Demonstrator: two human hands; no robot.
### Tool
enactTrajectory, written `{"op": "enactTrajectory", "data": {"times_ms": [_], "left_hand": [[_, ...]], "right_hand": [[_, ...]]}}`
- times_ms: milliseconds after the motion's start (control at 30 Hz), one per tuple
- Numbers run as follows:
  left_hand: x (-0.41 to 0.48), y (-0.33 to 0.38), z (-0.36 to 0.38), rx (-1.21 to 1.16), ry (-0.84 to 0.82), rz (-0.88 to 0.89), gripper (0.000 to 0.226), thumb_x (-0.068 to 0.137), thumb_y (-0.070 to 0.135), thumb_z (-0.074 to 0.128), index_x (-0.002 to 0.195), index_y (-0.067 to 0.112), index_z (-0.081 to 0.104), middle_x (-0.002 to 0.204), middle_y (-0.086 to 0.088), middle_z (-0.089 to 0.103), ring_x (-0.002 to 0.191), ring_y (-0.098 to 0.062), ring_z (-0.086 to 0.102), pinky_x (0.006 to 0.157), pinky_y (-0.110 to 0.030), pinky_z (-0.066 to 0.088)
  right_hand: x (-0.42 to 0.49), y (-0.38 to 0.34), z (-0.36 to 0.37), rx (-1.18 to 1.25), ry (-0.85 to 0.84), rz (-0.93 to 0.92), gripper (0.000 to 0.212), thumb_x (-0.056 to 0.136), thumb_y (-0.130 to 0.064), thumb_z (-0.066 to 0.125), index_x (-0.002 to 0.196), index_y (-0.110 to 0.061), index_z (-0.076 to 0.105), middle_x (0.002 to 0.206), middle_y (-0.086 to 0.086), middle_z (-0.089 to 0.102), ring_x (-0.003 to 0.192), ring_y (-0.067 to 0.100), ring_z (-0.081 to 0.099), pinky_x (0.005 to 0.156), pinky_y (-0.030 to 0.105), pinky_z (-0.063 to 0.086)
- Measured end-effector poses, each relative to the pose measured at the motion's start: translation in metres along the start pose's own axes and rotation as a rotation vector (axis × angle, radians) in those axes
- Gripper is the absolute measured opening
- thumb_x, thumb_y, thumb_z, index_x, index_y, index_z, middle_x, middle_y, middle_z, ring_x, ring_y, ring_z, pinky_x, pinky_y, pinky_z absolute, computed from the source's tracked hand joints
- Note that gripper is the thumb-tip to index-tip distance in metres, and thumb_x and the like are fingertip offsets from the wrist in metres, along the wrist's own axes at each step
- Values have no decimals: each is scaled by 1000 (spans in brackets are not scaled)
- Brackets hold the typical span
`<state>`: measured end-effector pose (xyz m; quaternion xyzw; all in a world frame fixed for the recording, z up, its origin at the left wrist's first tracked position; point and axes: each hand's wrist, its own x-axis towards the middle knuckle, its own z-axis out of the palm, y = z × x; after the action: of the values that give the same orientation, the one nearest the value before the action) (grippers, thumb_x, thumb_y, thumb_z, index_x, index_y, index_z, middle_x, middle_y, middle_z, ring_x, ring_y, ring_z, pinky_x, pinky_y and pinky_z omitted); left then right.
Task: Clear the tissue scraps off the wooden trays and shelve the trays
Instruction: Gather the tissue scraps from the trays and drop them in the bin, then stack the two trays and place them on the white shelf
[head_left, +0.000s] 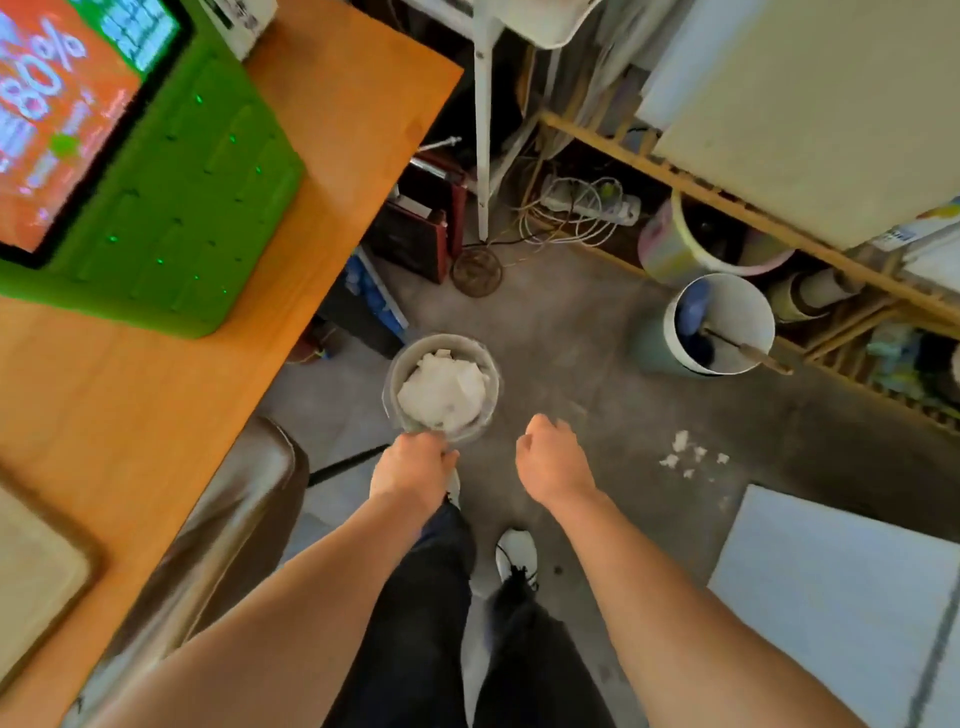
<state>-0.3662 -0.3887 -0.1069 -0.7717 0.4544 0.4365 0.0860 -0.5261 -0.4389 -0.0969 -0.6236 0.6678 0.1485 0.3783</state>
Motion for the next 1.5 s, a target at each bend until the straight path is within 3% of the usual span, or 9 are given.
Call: {"op": "enactTrajectory", "data": {"times_ms": [233,400,533,633,733,933,1167,1300,1500], "left_hand": [[125,-31,65,-58,-17,-126,25,91,33,54,93,15,71,92,-15,69,85,-38,64,73,-44,56],[236,-42,108,54,-26,-96,29,95,41,54,101,17,69,98,-9,65,87,-27,63,81,-43,57],[311,-52,135,176,1,-20,33,97,39,52,110,12,66,110,-12,65,99,-30,62,85,-42,53],[341,-62,150,63,-46,-109,35,95,37,56,112,7,63,112,-15,65,99,-33,64,81,-38,54],[353,-74,161,-109,-105,-241,31,93,31,62,114,8,61,110,-15,63,91,-34,67,77,-43,60],[355,-92,168,-64,-103,-145,45,82,17,70,124,18,52,121,-11,57,103,-31,62,86,-41,55],[317,-99,147,-55,-91,-62,49,80,3,65,123,20,49,119,-8,53,94,-22,51,71,-30,44],[251,-86,120,-3,-87,-67,40,79,2,59,116,15,52,110,-8,52,92,-29,60,72,-40,57],[115,-48,68,126,54,-7,36,83,11,55,118,13,51,111,-10,58,98,-33,61,80,-46,56]], "right_hand": [[114,-1,86,104,-71,28,25,90,-3,47,112,0,59,112,18,62,110,32,50,81,30,35],[196,17,154,150,-99,80,27,91,-6,47,116,-4,55,120,18,57,103,31,55,71,25,34],[249,31,206,178,-84,44,29,91,-8,48,118,-5,57,121,18,51,101,30,54,76,26,38],[268,35,232,192,-95,43,29,91,-9,50,119,-5,56,124,17,48,98,31,56,79,33,49],[279,36,249,153,-129,-13,31,90,-6,51,122,-6,52,126,16,44,104,32,53,82,35,49],[287,33,261,131,-140,-59,52,87,-6,61,134,-15,40,130,14,40,113,30,49,77,27,37],[263,34,237,90,-73,-113,56,86,-1,62,136,-11,39,128,16,43,112,31,50,78,28,41],[220,27,197,21,-46,-156,45,86,-4,59,129,-7,47,120,17,50,103,32,55,74,32,44],[108,10,115,-65,-11,-245,24,89,-16,54,113,-11,56,112,12,55,98,32,56,77,39,51]]}}
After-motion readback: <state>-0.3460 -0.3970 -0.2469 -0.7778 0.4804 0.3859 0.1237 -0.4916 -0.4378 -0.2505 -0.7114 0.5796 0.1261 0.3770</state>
